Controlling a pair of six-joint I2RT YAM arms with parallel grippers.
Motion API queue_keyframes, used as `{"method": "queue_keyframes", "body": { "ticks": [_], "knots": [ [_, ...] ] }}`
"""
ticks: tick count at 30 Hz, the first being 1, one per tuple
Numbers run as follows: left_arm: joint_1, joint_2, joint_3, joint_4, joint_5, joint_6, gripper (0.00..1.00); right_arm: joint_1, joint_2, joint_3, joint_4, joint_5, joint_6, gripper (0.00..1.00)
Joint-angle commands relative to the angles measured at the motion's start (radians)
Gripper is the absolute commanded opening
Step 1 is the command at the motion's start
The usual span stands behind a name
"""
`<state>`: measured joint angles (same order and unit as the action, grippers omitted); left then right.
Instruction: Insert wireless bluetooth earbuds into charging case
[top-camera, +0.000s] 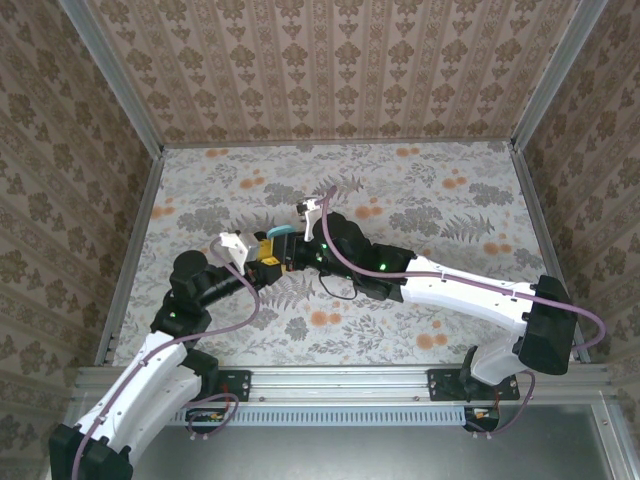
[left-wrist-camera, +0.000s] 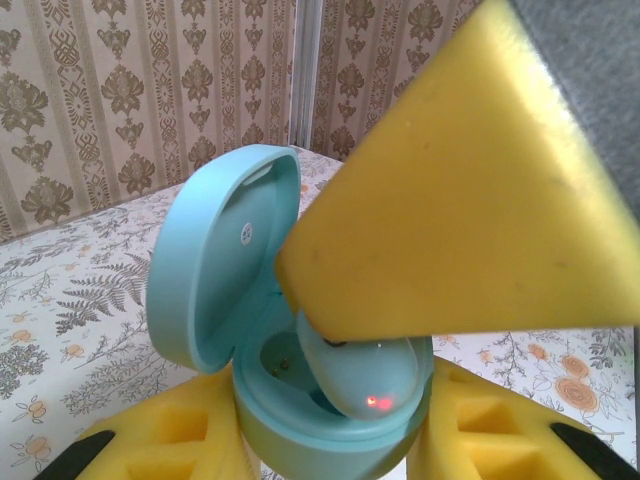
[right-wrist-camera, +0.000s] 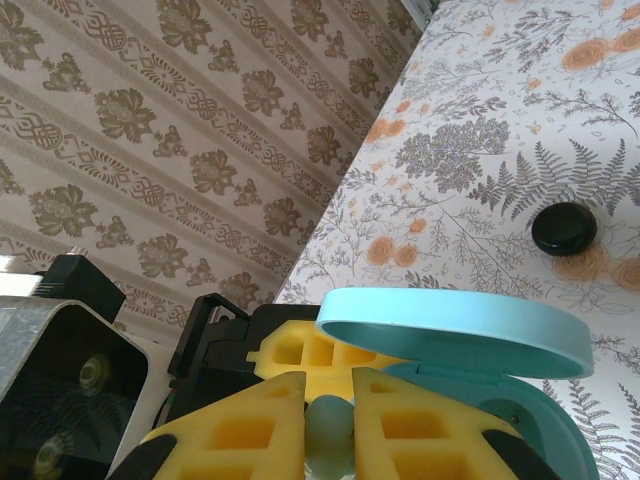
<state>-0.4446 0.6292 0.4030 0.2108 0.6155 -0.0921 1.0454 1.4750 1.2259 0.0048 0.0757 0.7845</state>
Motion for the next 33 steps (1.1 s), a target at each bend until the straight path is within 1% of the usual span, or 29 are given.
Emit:
{"method": "queue_keyframes", "body": {
  "ticks": [1, 14, 16, 21, 27, 31, 33],
  "knots": [
    [-0.003, -0.004, -0.004, 0.040, -0.004, -0.020, 0.28, 0.006, 0.016, 0.012, 0.026, 0.015, -0.010, 0.16],
    [-0.003, -0.005, -0.005, 0.038, -0.010, -0.020, 0.28, 0.005, 0.026, 0.011, 0.044, 0.018, -0.005, 0.16],
    [-0.003, -0.005, -0.004, 0.038, -0.010, -0.018, 0.28, 0.005, 0.026, 0.009, 0.030, 0.013, -0.006, 0.19],
    [-0.003, -0.007, -0.004, 0.035, -0.011, -0.016, 0.28, 0.005, 0.007, -0.020, 0.008, 0.032, 0.002, 0.20],
    [-0.004, -0.009, -0.003, 0.035, -0.011, -0.016, 0.28, 0.005, -0.002, -0.029, -0.011, 0.048, 0.004, 0.26],
    [-0.004, -0.011, -0.001, 0.031, -0.013, -0.014, 0.28, 0.005, -0.004, -0.025, -0.014, 0.049, 0.001, 0.27],
    [-0.003, -0.011, 0.000, 0.031, -0.014, -0.014, 0.28, 0.005, -0.008, -0.022, -0.017, 0.051, -0.001, 0.30]
  ]
}}
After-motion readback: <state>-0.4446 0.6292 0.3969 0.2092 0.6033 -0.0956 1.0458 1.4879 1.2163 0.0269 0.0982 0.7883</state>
